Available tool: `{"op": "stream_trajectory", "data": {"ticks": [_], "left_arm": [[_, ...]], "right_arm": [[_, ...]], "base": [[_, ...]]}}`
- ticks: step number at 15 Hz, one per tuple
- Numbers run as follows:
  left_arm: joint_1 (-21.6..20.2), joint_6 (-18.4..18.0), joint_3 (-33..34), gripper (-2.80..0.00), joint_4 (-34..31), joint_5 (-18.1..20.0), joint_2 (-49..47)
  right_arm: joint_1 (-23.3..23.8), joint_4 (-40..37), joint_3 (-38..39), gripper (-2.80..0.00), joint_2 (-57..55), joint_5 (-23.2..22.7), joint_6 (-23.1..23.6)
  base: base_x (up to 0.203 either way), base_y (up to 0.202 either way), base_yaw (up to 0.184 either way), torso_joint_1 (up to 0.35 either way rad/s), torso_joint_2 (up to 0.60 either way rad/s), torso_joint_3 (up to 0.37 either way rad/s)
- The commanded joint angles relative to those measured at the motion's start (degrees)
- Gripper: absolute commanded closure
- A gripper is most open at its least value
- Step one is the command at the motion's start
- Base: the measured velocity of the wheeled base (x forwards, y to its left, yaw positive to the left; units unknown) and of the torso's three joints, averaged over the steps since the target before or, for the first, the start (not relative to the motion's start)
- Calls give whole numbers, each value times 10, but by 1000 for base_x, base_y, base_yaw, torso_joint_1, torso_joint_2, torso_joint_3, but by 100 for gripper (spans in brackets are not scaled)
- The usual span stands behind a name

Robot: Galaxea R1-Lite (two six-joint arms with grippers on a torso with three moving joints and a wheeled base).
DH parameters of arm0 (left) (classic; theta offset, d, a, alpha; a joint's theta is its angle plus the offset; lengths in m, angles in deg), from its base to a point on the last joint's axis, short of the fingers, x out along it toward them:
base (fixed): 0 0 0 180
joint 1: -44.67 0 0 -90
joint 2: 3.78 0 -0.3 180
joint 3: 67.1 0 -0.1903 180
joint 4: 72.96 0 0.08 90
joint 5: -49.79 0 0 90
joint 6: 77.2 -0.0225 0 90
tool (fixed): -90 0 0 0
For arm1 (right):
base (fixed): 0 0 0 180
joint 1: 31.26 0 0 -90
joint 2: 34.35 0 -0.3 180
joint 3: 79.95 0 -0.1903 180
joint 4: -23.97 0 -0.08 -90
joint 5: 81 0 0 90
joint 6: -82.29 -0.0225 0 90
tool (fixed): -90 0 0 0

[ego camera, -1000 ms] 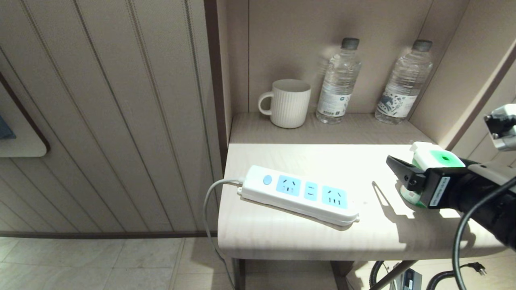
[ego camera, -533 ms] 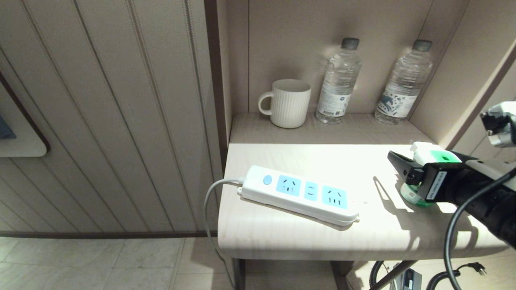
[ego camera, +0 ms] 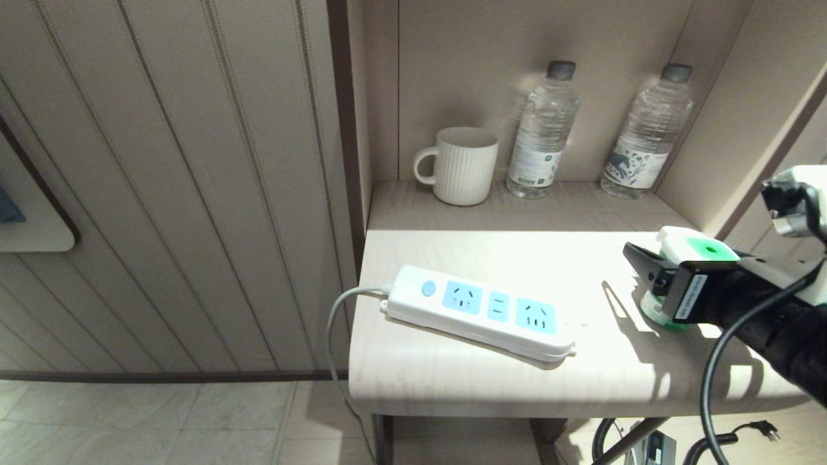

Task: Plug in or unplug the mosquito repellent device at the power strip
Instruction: Pick up the mosquito repellent liquid, then insert the plug into the socket

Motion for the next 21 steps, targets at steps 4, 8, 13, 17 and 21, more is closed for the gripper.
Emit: {"op": "stream_trajectory", "data": {"ticks": [4,8,13,17,21], "left_arm": [[0,0,0,0,0,0,0],[0,0,0,0,0,0,-1],[0,-1,0,0,0,0,-1],[0,-1,0,0,0,0,-1],[-1,-1,0,0,0,0,-1]], "right_arm": [[10,25,4,0,-17,1,4],[10,25,1,0,-15,0,5],[6,-2,-36,0,45,3,54],[9,-100,-115,0,56,4,54],[4,-257,-211,0,55,8,21]], "base": [[0,0,0,0,0,0],[0,0,0,0,0,0],[0,0,0,0,0,0],[0,0,0,0,0,0],[0,0,0,0,0,0]]}}
